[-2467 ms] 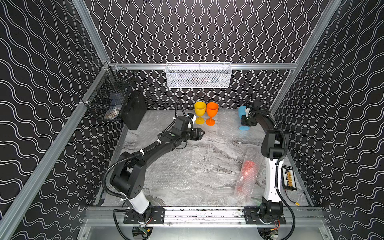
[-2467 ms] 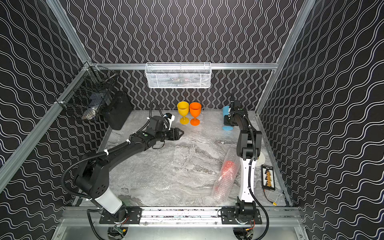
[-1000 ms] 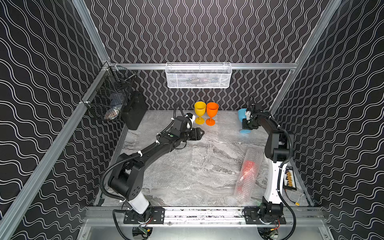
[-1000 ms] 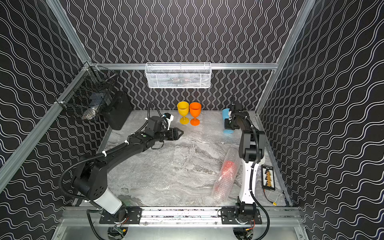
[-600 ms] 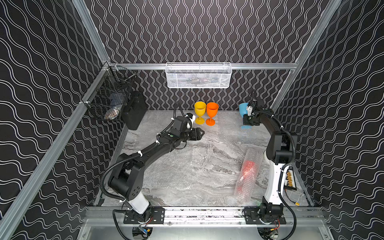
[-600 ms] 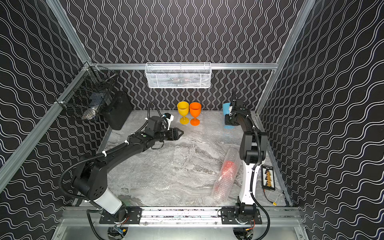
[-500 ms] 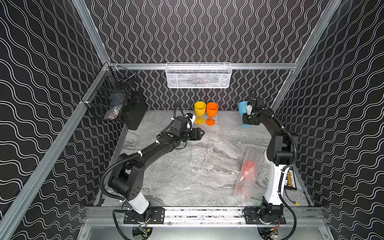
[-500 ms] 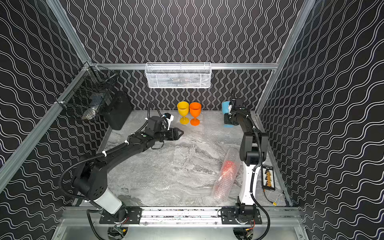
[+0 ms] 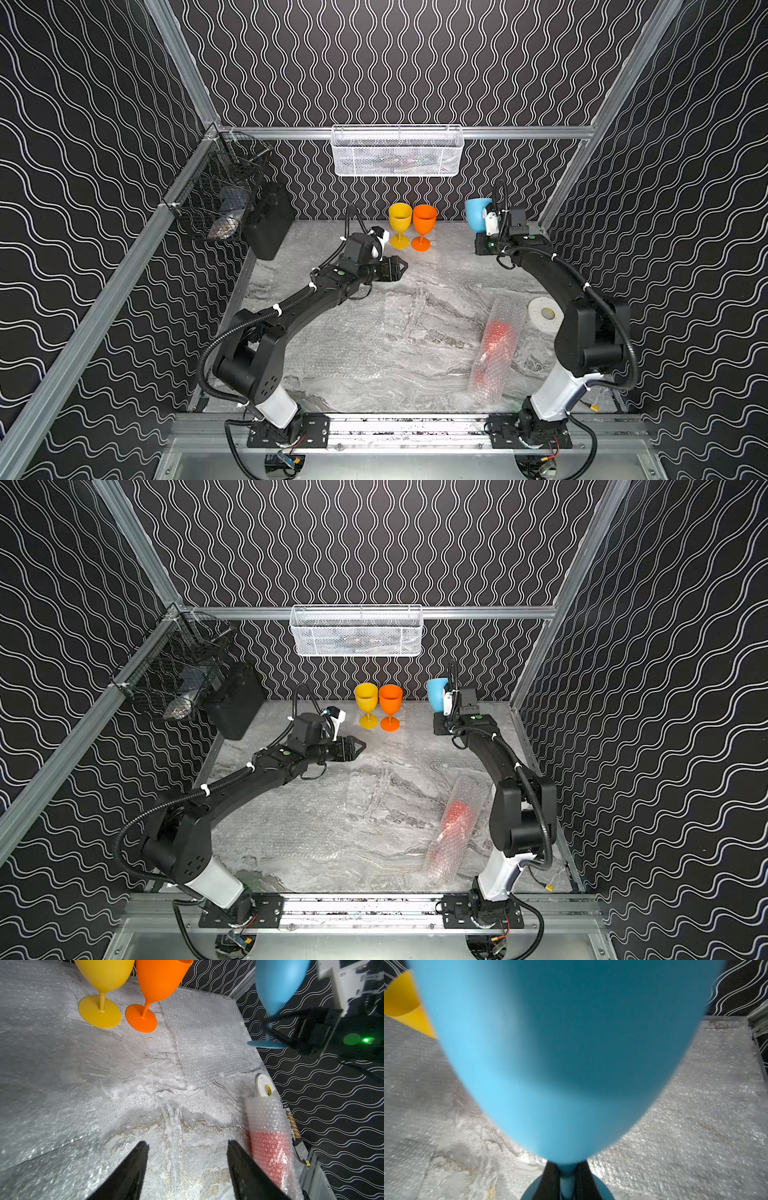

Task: Unpack wine glasses from bubble wrap
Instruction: Pick up the wine glass from the bubble wrap.

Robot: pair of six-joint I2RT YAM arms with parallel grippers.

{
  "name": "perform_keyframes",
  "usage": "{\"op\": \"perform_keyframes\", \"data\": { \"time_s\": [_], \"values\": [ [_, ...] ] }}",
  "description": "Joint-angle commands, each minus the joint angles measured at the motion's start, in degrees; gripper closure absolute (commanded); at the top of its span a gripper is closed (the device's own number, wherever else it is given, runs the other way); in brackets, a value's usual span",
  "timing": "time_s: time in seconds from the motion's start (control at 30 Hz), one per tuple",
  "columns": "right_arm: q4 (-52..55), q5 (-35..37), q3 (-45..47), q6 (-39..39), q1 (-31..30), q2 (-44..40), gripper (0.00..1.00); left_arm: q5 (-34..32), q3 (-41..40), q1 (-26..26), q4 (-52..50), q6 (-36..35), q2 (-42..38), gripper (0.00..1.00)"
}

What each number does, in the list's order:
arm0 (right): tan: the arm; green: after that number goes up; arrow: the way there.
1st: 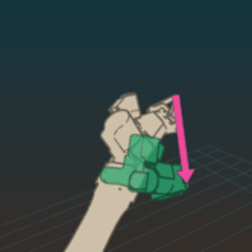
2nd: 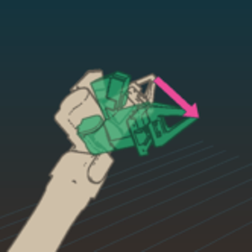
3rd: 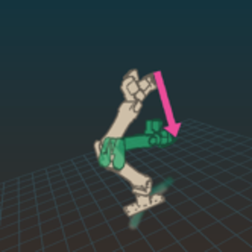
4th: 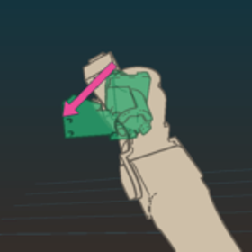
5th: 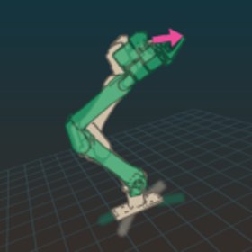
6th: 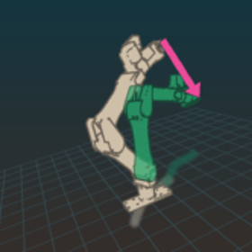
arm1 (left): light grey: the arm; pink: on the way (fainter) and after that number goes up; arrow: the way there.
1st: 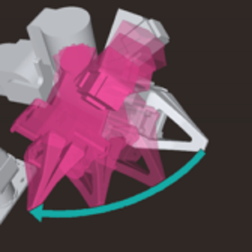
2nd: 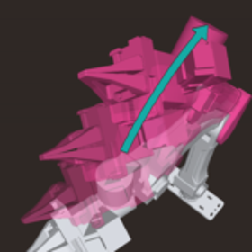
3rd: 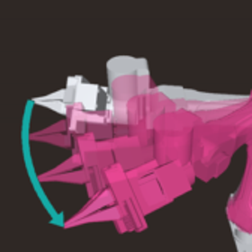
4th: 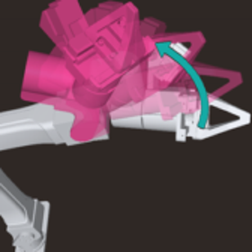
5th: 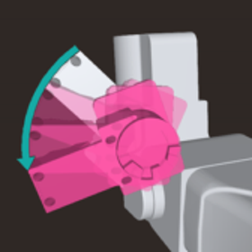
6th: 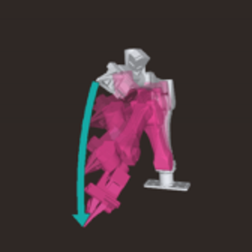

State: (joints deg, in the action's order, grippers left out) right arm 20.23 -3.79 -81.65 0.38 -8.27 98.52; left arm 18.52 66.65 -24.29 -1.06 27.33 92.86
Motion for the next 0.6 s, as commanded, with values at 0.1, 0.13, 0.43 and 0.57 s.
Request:
{"op": "perform_keyframes", "data": {
  "time_s": [0.1, 0.13, 0.43, 0.57],
  "values": [
    [-9.8, -2.4, 8.2, -2.0, -4.7, -7.8, 0.9, 1.4, -0.1, 0.6, 1.5, 1.1, -1.0, 0.35],
    [-10.7, -2.8, 9.5, -2.1, -5.4, -8.7, 0.9, 1.6, -0.2, 0.6, 1.4, 1.1, -1.2, 0.35],
    [-22.6, -2.8, 23.9, -1.8, -17.4, -13.8, 0.89, 4.4, -0.8, 3.6, 0.3, 3.2, -2.4, 0.35],
    [-28.3, -0.5, 28.5, -1.5, -23.7, -14.3, 0.88, 7.6, -1.4, 5.9, 0.3, 5.5, -4.2, 0.35]
  ]
}}
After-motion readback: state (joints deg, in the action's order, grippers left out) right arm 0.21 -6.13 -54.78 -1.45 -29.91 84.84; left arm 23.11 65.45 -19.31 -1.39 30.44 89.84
